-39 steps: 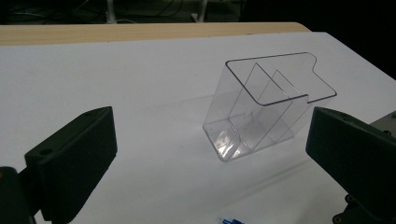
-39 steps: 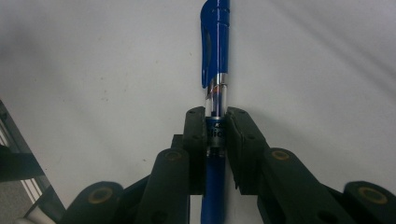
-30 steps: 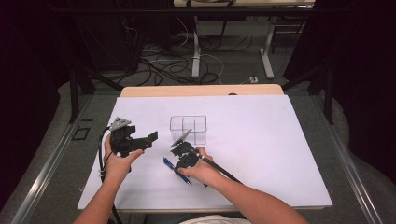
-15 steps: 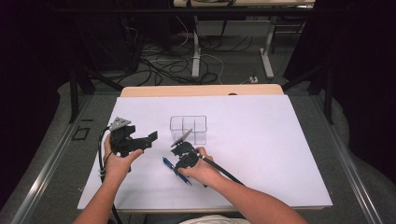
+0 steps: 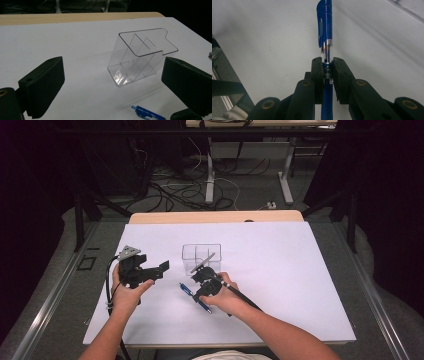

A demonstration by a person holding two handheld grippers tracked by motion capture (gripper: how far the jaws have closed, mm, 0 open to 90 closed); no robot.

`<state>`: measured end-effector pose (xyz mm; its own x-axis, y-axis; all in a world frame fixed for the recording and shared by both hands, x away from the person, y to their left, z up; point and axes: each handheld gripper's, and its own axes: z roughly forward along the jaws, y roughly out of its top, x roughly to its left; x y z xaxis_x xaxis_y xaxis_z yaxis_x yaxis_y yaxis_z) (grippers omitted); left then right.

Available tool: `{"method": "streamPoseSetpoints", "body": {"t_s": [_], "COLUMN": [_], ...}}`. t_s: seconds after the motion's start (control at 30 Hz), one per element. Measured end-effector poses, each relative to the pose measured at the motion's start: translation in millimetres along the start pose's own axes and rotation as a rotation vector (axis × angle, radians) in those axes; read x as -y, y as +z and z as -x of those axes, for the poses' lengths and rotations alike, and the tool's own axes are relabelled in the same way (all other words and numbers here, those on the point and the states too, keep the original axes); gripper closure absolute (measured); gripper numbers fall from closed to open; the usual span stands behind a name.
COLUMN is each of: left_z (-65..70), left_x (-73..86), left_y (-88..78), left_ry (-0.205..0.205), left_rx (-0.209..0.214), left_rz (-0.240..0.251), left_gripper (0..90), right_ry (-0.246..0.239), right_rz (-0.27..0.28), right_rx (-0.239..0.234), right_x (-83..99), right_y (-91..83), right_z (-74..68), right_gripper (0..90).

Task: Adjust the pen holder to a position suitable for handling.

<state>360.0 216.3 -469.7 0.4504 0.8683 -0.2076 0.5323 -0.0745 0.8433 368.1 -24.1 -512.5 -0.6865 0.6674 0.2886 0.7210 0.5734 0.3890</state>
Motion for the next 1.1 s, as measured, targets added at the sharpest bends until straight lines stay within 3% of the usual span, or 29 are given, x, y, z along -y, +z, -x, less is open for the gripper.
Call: {"method": "streamPoseSetpoints", "body": {"t_s": [0.07, 0.1, 0.13, 0.2, 0.53, 0.73, 0.87, 0.9, 0.93, 0.97, 1.0, 1.03, 1.1], "left_z": [0.4, 1.5, 2.0, 3.5, 10.4, 14.3, 20.3, 24.9, 24.9, 30.1, 30.1, 35.5, 41.6], "left_x": [0.0, 0.1, 0.1, -0.2, -1.3, -0.9, -0.4, 0.2, 0.2, 1.6, 1.6, 3.2, 4.6], "left_y": [0.0, 0.0, -0.1, 0.1, 0.4, 1.4, 2.7, 4.2, 4.2, 6.4, 6.4, 8.5, 10.3], "left_ry": [0.000, 0.004, 0.007, 0.013, 0.043, 0.078, 0.126, 0.156, 0.156, 0.193, 0.193, 0.236, 0.278], "left_rx": [0.000, 0.001, 0.002, 0.006, 0.016, 0.012, 0.012, 0.016, 0.016, 0.010, 0.010, 0.012, 0.011], "left_rz": [-0.001, 0.002, 0.002, 0.003, -0.005, 0.002, -0.001, -0.006, -0.006, -0.004, -0.004, -0.010, -0.008], "left_gripper": [5.0, 5.6, 5.7, 5.7, 8.5, 12.8, 14.9, 15.2, 15.2, 15.5, 15.6, 15.9, 16.2], "right_ry": [0.000, -0.014, -0.007, -0.028, -0.101, -0.137, -0.135, -0.131, -0.131, -0.131, -0.141, -0.134, -0.135], "right_rz": [0.042, 0.017, 0.063, 0.030, 0.087, 0.092, 0.083, 0.081, 0.081, 0.068, 0.072, 0.070, 0.059], "right_rx": [-0.009, -0.008, -0.016, -0.008, 0.047, 0.087, 0.084, 0.070, 0.070, 0.074, 0.069, 0.069, 0.061], "right_x": [3.1, 3.6, 6.0, 7.7, 21.7, 28.2, 30.6, 31.4, 31.4, 32.2, 32.3, 32.7, 32.7], "right_y": [-4.9, -10.0, -10.5, -19.4, -39.7, -50.3, -55.7, -58.5, -58.5, -61.1, -61.4, -62.4, -64.0], "right_z": [3.9, 6.8, 8.2, 12.1, 24.5, 30.1, 34.2, 36.8, 36.8, 39.3, 40.9, 41.1, 41.9], "right_gripper": [79.6, 79.6, 79.6, 79.5, 79.6, 79.6, 79.6, 79.5, 79.5, 79.6, 79.6, 79.6, 79.6]}}
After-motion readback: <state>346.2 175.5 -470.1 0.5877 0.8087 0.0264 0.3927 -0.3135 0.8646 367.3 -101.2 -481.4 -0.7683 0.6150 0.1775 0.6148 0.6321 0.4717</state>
